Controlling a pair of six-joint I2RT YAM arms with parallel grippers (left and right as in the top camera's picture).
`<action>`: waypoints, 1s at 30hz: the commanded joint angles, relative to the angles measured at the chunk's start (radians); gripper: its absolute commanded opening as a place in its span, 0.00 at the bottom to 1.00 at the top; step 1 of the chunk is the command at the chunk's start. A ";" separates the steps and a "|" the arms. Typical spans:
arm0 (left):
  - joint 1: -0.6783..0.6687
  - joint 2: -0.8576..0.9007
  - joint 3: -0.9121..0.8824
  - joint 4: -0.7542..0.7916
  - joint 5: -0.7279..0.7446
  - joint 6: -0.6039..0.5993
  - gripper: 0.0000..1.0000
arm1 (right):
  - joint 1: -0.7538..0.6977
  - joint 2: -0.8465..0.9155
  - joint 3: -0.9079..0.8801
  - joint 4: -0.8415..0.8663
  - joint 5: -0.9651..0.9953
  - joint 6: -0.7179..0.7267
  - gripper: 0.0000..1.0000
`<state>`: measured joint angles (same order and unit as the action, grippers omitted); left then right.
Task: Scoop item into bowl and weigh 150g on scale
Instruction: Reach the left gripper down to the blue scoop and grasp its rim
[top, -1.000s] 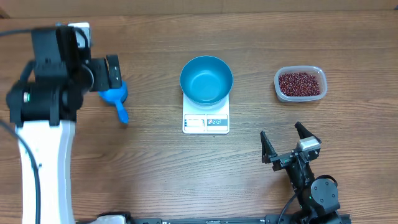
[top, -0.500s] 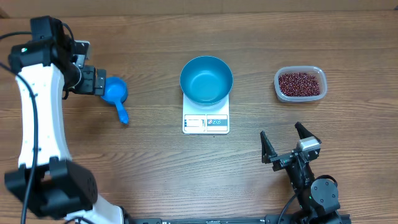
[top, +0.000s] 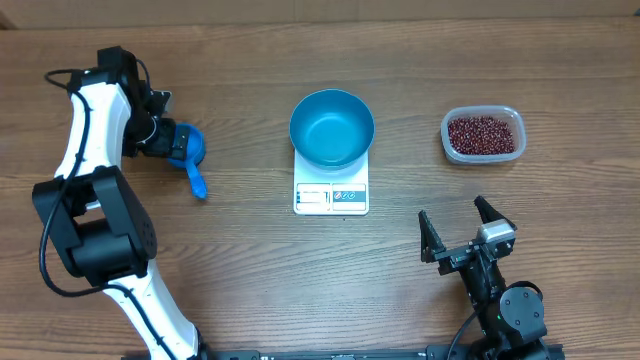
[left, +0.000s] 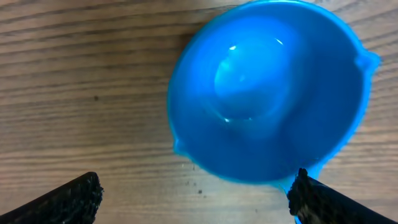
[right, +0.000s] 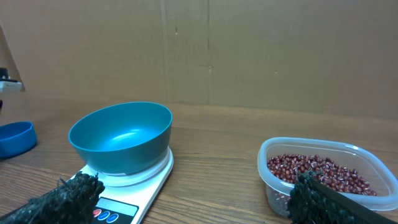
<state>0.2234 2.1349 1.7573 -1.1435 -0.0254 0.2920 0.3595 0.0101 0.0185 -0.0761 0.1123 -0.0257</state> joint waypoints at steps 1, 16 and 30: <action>0.002 0.033 0.026 0.025 0.015 0.019 1.00 | -0.007 -0.007 -0.011 0.003 0.010 0.002 1.00; 0.002 0.037 0.022 0.132 0.017 -0.031 0.99 | -0.007 -0.007 -0.011 0.003 0.010 0.002 1.00; 0.002 0.037 -0.062 0.214 0.019 -0.057 1.00 | -0.007 -0.007 -0.011 0.003 0.010 0.002 1.00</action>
<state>0.2234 2.1586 1.7096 -0.9337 -0.0216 0.2539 0.3595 0.0101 0.0185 -0.0761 0.1123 -0.0261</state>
